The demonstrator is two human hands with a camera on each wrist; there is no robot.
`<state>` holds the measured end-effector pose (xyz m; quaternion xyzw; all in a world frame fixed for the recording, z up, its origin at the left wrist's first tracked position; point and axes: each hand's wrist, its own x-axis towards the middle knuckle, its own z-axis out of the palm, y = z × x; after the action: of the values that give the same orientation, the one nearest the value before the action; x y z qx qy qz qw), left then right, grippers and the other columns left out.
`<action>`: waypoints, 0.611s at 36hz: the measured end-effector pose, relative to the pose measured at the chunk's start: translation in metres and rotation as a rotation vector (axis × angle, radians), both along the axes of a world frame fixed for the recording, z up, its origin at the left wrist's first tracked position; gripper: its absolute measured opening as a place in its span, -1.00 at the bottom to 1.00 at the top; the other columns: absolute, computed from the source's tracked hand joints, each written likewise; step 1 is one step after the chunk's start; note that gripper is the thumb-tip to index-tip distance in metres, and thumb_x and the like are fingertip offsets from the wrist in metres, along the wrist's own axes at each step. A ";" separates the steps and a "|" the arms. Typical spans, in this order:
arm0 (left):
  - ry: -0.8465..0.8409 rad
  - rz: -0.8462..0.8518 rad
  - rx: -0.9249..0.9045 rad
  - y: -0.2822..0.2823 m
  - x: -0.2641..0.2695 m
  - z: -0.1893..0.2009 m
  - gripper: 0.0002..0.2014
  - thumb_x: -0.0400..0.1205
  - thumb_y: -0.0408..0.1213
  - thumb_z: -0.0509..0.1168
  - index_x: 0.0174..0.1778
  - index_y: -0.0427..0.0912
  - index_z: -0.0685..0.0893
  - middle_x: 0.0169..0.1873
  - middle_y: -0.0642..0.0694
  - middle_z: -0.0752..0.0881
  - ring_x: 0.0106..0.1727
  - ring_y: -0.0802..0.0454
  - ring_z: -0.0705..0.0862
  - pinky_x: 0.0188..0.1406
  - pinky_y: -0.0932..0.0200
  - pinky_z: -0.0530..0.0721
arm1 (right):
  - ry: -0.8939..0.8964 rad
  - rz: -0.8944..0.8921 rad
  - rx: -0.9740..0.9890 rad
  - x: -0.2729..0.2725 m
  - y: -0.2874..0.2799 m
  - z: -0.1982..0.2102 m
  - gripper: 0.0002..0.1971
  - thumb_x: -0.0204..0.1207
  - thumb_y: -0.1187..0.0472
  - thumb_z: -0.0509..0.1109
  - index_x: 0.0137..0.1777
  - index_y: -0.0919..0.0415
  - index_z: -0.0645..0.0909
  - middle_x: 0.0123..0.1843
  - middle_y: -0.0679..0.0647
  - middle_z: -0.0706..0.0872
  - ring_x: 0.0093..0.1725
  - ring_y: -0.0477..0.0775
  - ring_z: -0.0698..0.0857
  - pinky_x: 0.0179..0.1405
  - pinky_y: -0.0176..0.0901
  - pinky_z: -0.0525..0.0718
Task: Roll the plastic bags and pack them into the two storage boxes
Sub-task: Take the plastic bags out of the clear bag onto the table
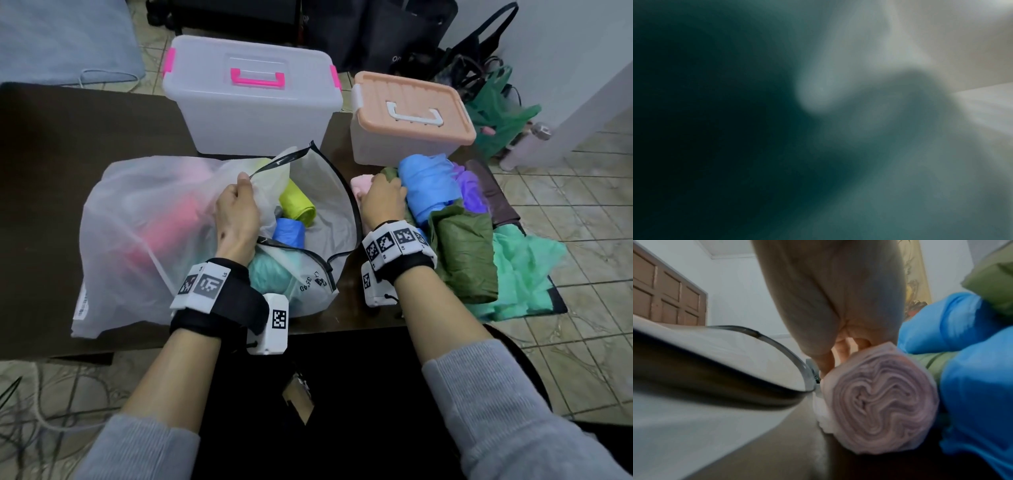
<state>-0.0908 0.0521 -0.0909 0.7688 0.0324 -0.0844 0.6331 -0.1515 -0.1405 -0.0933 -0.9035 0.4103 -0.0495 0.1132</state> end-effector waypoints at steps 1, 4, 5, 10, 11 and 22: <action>-0.001 0.000 0.005 0.000 0.000 0.000 -0.56 0.75 -0.02 0.02 -0.46 -0.07 0.27 -0.51 0.02 0.34 -0.44 0.07 0.32 -0.23 0.12 0.33 | 0.016 0.005 0.019 -0.001 -0.001 0.001 -0.58 0.68 0.10 0.19 0.46 0.28 0.37 0.47 0.28 0.37 0.45 0.28 0.36 0.35 0.05 0.40; -0.004 -0.001 -0.015 -0.001 0.000 0.000 -0.56 0.75 -0.04 0.03 -0.47 -0.07 0.25 -0.51 0.01 0.32 -0.45 0.07 0.30 -0.24 0.10 0.31 | 0.065 0.022 0.027 -0.001 -0.003 0.004 -0.58 0.69 0.10 0.16 0.45 0.32 0.36 0.48 0.30 0.37 0.46 0.29 0.37 0.38 0.06 0.38; -0.006 0.000 -0.016 -0.001 0.000 0.000 -0.56 0.75 -0.05 0.03 -0.47 -0.08 0.25 -0.51 0.01 0.32 -0.45 0.06 0.29 -0.25 0.09 0.31 | 0.068 0.026 0.027 -0.001 -0.002 0.004 -0.58 0.69 0.10 0.16 0.45 0.34 0.35 0.48 0.30 0.38 0.46 0.29 0.37 0.39 0.06 0.37; 0.008 0.007 -0.044 -0.001 0.000 0.000 -0.56 0.74 -0.05 0.04 -0.47 -0.07 0.23 -0.51 0.02 0.30 -0.46 0.06 0.28 -0.26 0.08 0.30 | -0.178 0.089 -0.106 0.003 0.011 0.012 -0.68 0.65 0.17 0.21 0.32 0.32 0.48 0.35 0.30 0.49 0.37 0.28 0.42 0.31 -0.03 0.33; 0.012 0.011 -0.055 -0.001 0.001 0.000 -0.56 0.75 -0.05 0.04 -0.47 -0.06 0.23 -0.51 0.02 0.30 -0.46 0.06 0.28 -0.26 0.09 0.29 | -0.267 0.152 -0.067 0.007 0.017 0.014 -0.71 0.64 0.19 0.22 0.28 0.32 0.53 0.30 0.29 0.55 0.32 0.26 0.47 0.28 -0.07 0.35; -0.020 0.099 -0.100 0.000 0.000 0.005 -0.62 0.76 -0.03 0.00 -0.38 -0.05 0.33 -0.46 0.04 0.43 -0.42 0.13 0.40 -0.28 0.12 0.40 | -0.580 0.316 0.336 0.026 0.071 -0.005 -0.80 0.53 0.25 0.37 0.09 0.32 0.55 -0.06 0.16 0.55 -0.12 0.07 0.55 0.01 -0.13 0.49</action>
<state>-0.0909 0.0522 -0.0864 0.7344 0.0596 -0.0467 0.6745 -0.1256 -0.0693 -0.0988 -0.8729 0.2192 -0.2174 0.3777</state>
